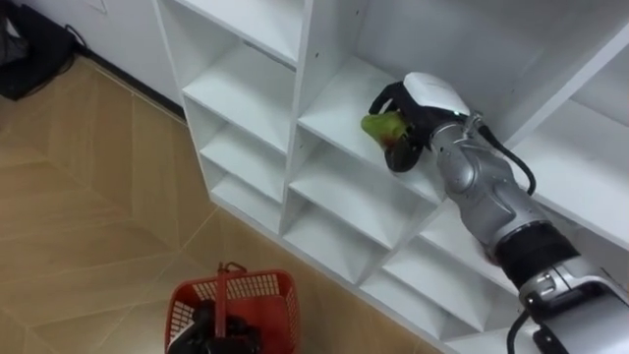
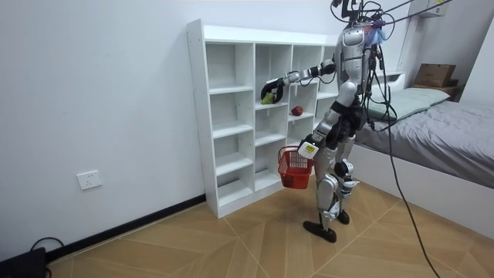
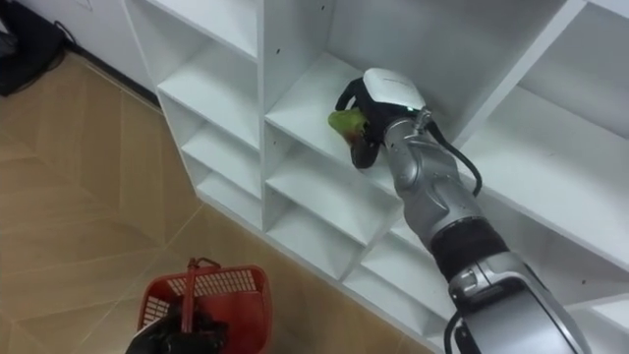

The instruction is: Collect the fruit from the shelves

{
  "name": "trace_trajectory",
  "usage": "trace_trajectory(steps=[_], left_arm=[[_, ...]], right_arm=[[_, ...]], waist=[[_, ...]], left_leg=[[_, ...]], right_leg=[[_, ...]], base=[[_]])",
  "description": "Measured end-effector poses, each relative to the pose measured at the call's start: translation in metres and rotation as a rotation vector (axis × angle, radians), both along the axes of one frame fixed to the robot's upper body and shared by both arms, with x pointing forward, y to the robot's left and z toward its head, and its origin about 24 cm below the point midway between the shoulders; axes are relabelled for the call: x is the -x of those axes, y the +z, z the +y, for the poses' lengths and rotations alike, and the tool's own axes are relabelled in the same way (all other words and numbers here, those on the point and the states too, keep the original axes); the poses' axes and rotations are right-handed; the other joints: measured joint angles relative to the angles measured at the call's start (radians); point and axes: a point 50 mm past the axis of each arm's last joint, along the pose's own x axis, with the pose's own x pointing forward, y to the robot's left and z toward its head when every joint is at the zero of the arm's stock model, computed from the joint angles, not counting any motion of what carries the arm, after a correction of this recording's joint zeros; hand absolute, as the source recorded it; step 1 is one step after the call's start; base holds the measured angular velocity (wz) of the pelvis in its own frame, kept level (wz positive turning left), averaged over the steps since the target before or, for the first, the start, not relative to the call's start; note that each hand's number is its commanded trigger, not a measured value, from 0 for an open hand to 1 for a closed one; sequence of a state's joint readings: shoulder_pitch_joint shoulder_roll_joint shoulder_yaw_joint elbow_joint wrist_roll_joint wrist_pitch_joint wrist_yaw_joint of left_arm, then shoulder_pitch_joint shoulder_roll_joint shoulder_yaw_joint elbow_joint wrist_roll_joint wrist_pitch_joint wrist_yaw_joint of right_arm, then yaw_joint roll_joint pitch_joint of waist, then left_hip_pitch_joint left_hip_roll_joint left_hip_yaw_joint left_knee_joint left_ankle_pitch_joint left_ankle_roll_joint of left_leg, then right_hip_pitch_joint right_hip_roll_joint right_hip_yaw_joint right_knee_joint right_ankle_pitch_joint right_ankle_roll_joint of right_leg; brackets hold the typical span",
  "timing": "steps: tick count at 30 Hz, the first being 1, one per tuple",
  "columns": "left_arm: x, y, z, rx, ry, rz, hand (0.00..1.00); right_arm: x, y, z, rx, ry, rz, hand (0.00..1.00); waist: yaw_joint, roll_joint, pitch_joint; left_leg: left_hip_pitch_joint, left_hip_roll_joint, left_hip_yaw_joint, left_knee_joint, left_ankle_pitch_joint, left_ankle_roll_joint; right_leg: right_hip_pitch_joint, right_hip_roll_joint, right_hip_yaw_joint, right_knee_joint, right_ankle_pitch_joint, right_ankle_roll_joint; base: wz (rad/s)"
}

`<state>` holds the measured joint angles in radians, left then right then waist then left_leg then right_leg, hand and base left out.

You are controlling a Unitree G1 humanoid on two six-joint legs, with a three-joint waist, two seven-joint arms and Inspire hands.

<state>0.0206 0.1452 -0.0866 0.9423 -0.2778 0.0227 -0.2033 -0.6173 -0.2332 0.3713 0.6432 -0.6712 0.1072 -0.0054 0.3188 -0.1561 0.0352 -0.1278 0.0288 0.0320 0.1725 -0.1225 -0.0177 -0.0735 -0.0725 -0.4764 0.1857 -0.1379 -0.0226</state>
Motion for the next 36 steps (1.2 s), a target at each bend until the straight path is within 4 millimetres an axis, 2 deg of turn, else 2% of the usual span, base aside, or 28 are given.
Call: trace_trajectory(steps=[3,5,8,12,14,15,17,19,26,36], left_arm=[[0.000,-0.001,-0.005,0.008,-0.015,0.001,1.00],[0.001,-0.001,-0.009,0.018,-0.019,-0.004,1.00],[0.002,0.001,-0.015,0.028,-0.017,-0.019,1.00],[0.006,0.001,-0.018,0.010,-0.018,-0.018,1.00],[0.005,0.003,-0.020,0.018,-0.021,-0.031,1.00],[0.005,0.004,-0.021,0.020,-0.022,-0.035,1.00],[0.007,0.005,-0.025,0.031,-0.029,-0.045,1.00],[0.007,0.006,-0.026,0.030,-0.045,-0.049,1.00],[0.004,0.007,-0.034,0.047,-0.071,-0.064,1.00],[-0.003,0.015,-0.039,0.054,-0.094,-0.116,1.00]], right_arm=[[0.003,0.002,0.004,-0.018,0.025,-0.012,1.00],[0.008,0.002,0.007,-0.031,0.038,-0.021,1.00],[0.017,0.002,0.013,-0.054,0.073,-0.033,1.00],[0.030,-0.004,0.015,-0.073,0.095,-0.017,1.00],[0.036,-0.002,0.019,-0.094,0.112,-0.027,1.00],[0.037,-0.002,0.019,-0.098,0.116,-0.026,1.00],[0.040,0.001,0.023,-0.105,0.141,-0.019,1.00],[0.042,0.005,0.025,-0.114,0.157,-0.032,1.00],[0.056,0.015,0.033,-0.235,0.187,-0.043,1.00],[0.085,0.002,0.033,-0.307,0.227,0.055,1.00]], waist=[[-0.012,0.021,0.0003],[-0.019,0.042,-0.0033],[-0.041,0.055,-0.0069],[-0.068,0.061,-0.0078],[-0.074,0.066,-0.0087],[-0.074,0.068,-0.0101],[-0.089,0.081,-0.0182],[-0.098,0.088,-0.0209],[-0.142,0.100,-0.0233],[-0.168,0.110,-0.0236]], left_leg=[[0.003,0.000,0.008,0.000,0.000,0.000],[0.012,0.000,0.015,-0.004,0.000,0.000],[0.018,0.001,0.020,-0.004,0.000,0.000],[0.040,0.000,0.024,-0.008,0.000,0.001],[0.046,0.002,0.043,-0.009,-0.003,0.004],[0.050,0.003,0.049,-0.009,-0.004,0.005],[0.057,0.001,0.056,-0.009,-0.005,0.007],[0.063,-0.001,0.058,-0.009,-0.005,0.008],[0.101,-0.003,0.066,-0.013,-0.008,0.012],[0.142,-0.001,0.101,-0.029,-0.014,0.014]], right_leg=[[-0.002,-0.001,0.008,0.000,0.000,0.001],[0.002,-0.003,0.011,0.003,-0.001,0.002],[0.006,-0.009,0.017,0.004,-0.002,0.004],[0.023,-0.008,0.026,0.003,-0.003,0.005],[0.023,-0.005,0.041,0.004,-0.003,0.005],[0.023,-0.004,0.045,0.005,-0.003,0.005],[0.023,-0.004,0.061,0.014,-0.004,0.006],[0.025,-0.006,0.065,0.018,-0.004,0.007],[0.058,-0.008,0.072,0.018,-0.008,0.013],[0.078,-0.006,0.112,0.018,-0.011,0.017]], base=[[-0.05],[-0.10],[-0.02],[-0.03],[-0.17],[-0.20],[-0.12],[-0.07],[-0.02],[-0.11]])
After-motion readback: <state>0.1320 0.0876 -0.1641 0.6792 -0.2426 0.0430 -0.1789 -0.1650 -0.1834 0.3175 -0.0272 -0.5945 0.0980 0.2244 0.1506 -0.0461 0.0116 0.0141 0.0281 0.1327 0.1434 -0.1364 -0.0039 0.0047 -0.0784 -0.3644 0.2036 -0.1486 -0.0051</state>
